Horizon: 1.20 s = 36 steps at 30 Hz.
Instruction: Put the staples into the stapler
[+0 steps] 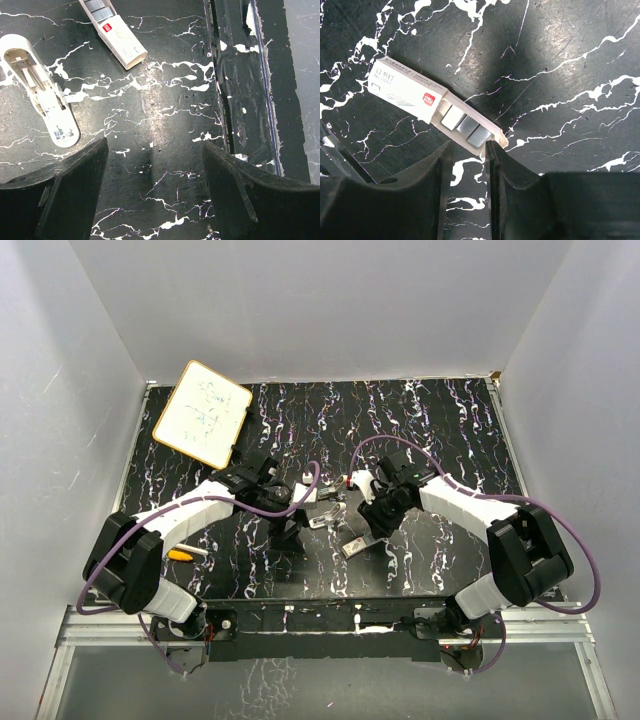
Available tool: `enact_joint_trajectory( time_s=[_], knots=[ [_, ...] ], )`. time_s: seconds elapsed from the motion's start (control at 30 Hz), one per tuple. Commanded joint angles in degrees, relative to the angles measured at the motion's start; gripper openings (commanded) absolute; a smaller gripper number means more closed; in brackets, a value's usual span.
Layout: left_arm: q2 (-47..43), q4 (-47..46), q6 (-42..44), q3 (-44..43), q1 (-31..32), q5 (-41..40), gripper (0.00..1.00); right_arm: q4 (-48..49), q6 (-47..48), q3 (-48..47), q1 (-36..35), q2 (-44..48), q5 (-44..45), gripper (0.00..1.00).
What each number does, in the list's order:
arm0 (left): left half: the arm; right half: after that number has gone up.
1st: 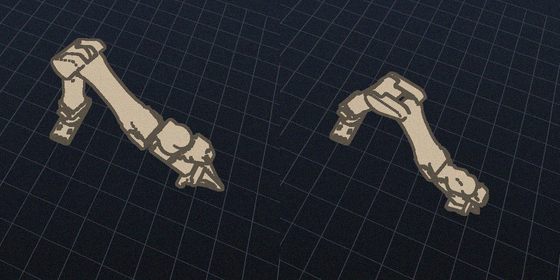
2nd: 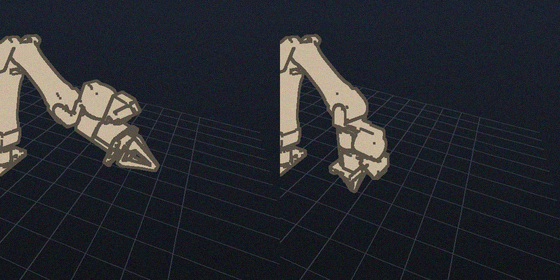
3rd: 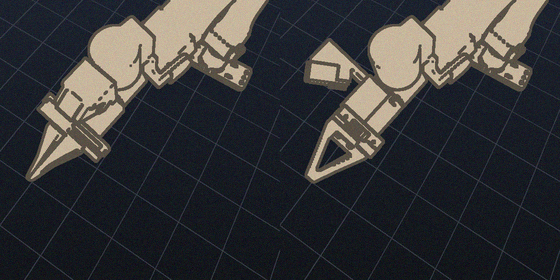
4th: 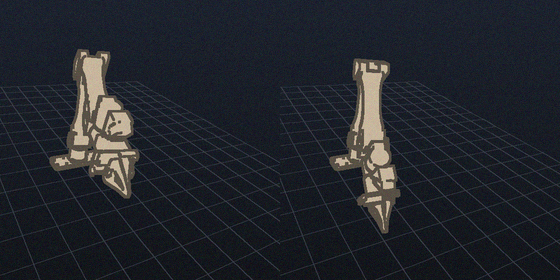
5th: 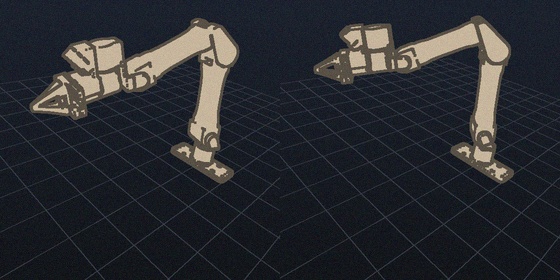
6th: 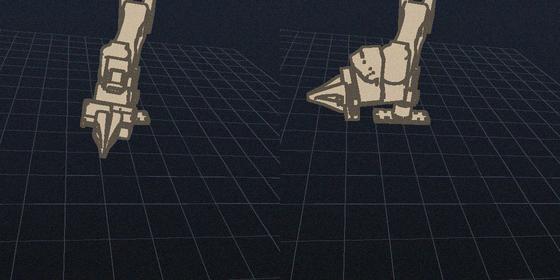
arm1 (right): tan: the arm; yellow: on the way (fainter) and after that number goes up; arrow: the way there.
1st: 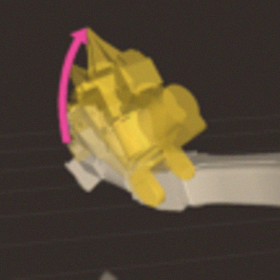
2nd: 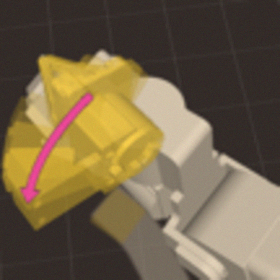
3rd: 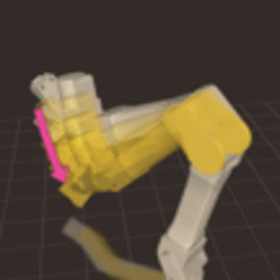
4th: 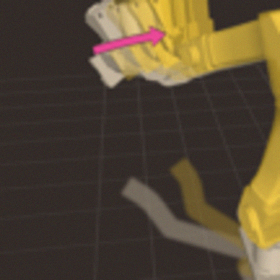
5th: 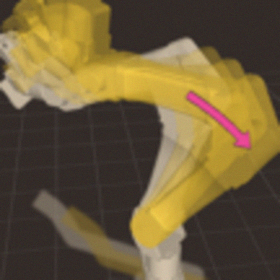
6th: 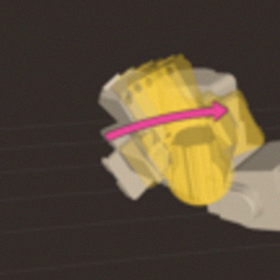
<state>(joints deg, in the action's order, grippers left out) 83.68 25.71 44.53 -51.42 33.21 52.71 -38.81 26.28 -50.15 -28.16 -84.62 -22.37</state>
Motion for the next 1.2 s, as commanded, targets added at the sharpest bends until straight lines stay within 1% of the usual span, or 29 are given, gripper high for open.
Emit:
enact_joint_trajectory(
  time_s=[0.0, 0.93, 1.17],
  knots=[
    [-2.4, 0.4, 1.3, 1.0, -0.2, 2.0, 0.74, 1.3, -0.4, -1.6, -0.6, -0.7, 0.3, 0.34],
    [-2.3, 0.4, 1.5, 1.0, -0.2, 2.7, 0.75, 4.2, -1.6, -0.8, -1.4, -2.8, 4.9, 0.31],
    [-2.4, 0.4, 1.5, 1.1, -0.2, 2.8, 0.76, 4.4, -0.5, -0.6, -1.4, -2.8, 5.6, 0.29]
  ],
)
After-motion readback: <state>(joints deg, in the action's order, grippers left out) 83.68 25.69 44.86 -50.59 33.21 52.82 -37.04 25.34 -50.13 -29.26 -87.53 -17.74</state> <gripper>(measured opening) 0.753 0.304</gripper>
